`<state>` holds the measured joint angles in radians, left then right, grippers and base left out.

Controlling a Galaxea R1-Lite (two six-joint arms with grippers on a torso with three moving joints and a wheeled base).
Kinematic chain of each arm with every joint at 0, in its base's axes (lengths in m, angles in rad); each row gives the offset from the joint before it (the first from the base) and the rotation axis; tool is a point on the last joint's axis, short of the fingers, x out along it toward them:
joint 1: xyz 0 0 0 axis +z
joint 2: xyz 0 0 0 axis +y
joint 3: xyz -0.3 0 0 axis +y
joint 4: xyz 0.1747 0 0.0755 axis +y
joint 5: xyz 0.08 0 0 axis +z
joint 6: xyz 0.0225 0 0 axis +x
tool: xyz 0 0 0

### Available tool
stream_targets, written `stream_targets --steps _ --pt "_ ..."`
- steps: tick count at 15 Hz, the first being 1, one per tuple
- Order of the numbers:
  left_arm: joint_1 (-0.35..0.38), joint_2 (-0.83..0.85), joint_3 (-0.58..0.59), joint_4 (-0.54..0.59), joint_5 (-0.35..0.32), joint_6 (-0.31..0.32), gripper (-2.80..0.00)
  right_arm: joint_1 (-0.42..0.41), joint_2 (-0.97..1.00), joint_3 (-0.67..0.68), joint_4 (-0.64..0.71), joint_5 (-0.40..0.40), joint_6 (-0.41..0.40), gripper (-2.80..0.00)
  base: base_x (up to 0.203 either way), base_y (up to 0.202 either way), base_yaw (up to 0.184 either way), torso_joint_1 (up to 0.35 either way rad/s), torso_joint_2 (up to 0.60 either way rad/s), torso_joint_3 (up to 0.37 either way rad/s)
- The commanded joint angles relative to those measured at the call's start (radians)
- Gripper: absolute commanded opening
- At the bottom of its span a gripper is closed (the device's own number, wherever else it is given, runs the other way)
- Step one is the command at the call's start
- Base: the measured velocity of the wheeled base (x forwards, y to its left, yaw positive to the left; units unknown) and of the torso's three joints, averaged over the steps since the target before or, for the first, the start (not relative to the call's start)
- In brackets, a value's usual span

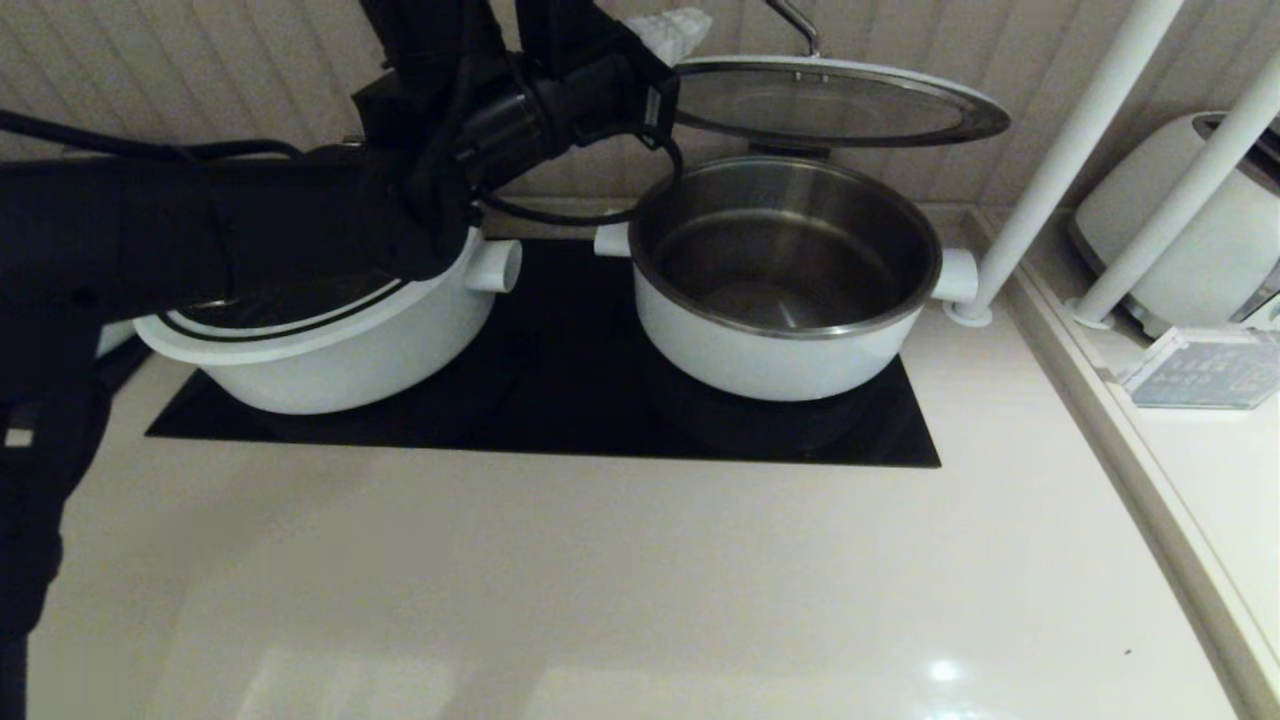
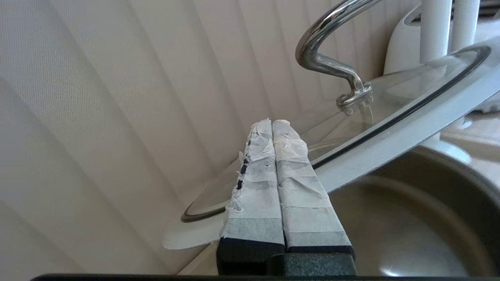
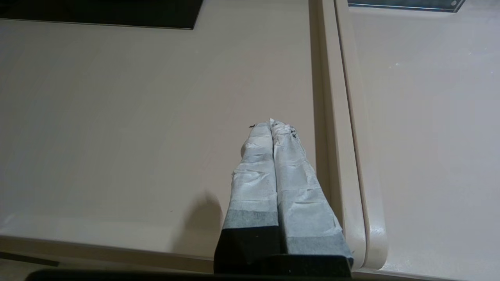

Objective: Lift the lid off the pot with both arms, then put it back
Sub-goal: Close the pot lid

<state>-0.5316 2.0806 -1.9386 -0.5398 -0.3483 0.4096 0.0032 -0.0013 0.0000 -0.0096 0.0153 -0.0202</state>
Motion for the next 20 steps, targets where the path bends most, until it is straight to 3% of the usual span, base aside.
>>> stream_targets --steps 1,8,20 --pt "-0.001 0.012 0.003 -0.002 -0.003 0.012 -2.80 0.001 0.001 0.000 -0.001 0.000 -0.001 -2.80 0.000 0.000 0.000 0.000 0.00 0.000" --pt "-0.001 0.039 0.012 -0.005 -0.003 0.068 -2.80 0.001 0.001 0.000 -0.001 0.002 0.000 -2.80 0.000 0.000 0.000 0.000 0.00 0.000" --pt "-0.001 0.027 0.175 -0.043 -0.017 0.139 -2.80 0.001 0.001 0.000 -0.001 0.000 -0.001 -2.80 0.000 0.000 0.000 0.000 0.00 0.000"
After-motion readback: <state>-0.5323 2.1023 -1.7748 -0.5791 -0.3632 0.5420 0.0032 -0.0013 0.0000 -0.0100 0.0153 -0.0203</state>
